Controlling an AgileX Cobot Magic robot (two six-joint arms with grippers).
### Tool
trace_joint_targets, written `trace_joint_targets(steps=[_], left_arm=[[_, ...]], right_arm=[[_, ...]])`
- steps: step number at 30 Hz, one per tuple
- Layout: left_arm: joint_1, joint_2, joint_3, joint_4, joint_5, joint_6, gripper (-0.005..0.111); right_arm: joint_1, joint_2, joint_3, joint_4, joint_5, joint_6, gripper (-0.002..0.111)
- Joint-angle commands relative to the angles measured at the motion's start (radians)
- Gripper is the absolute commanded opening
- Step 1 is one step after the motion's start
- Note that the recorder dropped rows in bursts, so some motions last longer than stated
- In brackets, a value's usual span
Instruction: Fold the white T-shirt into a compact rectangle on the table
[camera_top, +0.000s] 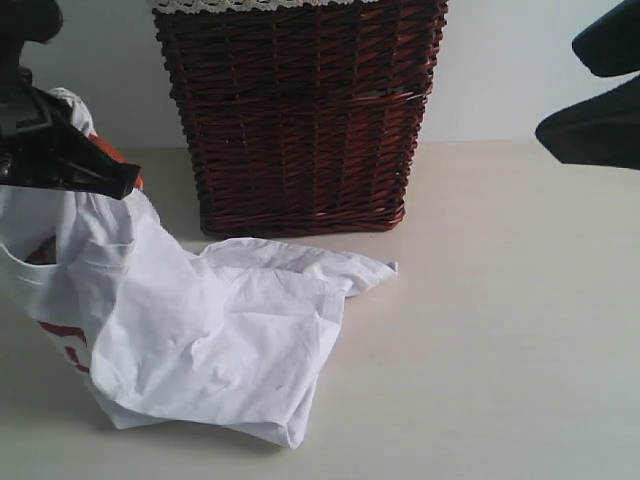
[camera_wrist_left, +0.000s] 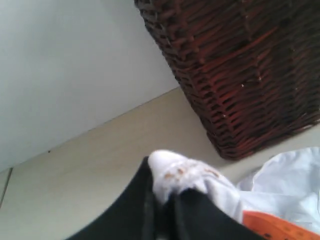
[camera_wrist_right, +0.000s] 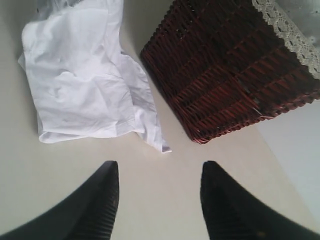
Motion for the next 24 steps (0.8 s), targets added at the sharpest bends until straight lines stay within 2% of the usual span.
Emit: trace_joint_targets(steps=[1, 2, 4, 5, 6, 7, 8, 9, 13, 15, 17, 20, 22, 24], left_arm=[[0.002, -0.008, -0.023, 0.013, -0.228, -0.039, 0.028], [0.004, -0.008, -0.023, 0.013, -0.347, -0.060, 0.054], [0.009, -0.008, -0.023, 0.013, -0.430, -0.073, 0.093], [0.009, -0.006, -0.023, 0.013, -0.383, -0.073, 0.098], [0.009, -0.006, -0.023, 0.013, -0.318, -0.063, 0.098], [0.009, -0.004, -0.023, 0.013, -0.121, -0.046, 0.097], [0.009, -0.004, -0.023, 0.013, -0.010, -0.042, 0.097], [0.009, -0.004, -0.025, 0.013, 0.187, -0.035, 0.097], [0.009, -0.004, -0.059, 0.013, 0.388, -0.055, 0.097], [0.009, -0.006, -0.097, 0.013, 0.336, -0.055, 0.097], [0.009, -0.006, -0.129, 0.013, 0.208, -0.049, 0.097], [0.009, -0.006, -0.147, 0.053, -0.043, -0.049, 0.097], [0.010, -0.004, -0.145, 0.013, -0.195, -0.005, 0.097], [0.017, 0.001, -0.129, 0.013, -0.223, 0.079, 0.097]], right_arm=[[0.002, -0.002, 0.013, 0.006, -0.008, -0.014, 0.049], [0.002, -0.002, 0.014, 0.008, -0.008, -0.014, 0.049], [0.002, -0.002, 0.014, 0.016, -0.010, -0.014, 0.049], [0.002, -0.002, 0.014, 0.016, -0.010, -0.014, 0.049], [0.002, -0.002, 0.014, 0.016, -0.010, -0.014, 0.049], [0.002, -0.002, 0.014, 0.016, -0.010, -0.014, 0.049], [0.002, -0.002, 0.014, 0.017, -0.010, -0.014, 0.049], [0.002, -0.002, 0.014, 0.019, -0.010, -0.014, 0.049], [0.002, -0.002, 0.014, 0.019, -0.010, -0.014, 0.049], [0.002, -0.002, 0.014, 0.019, -0.010, -0.014, 0.049], [0.002, -0.002, 0.014, 0.021, -0.010, -0.014, 0.049], [0.002, -0.002, 0.014, 0.021, -0.010, -0.014, 0.049], [0.002, -0.002, 0.014, 0.020, -0.012, -0.014, 0.049], [0.002, -0.002, 0.014, 0.020, -0.012, -0.014, 0.049]])
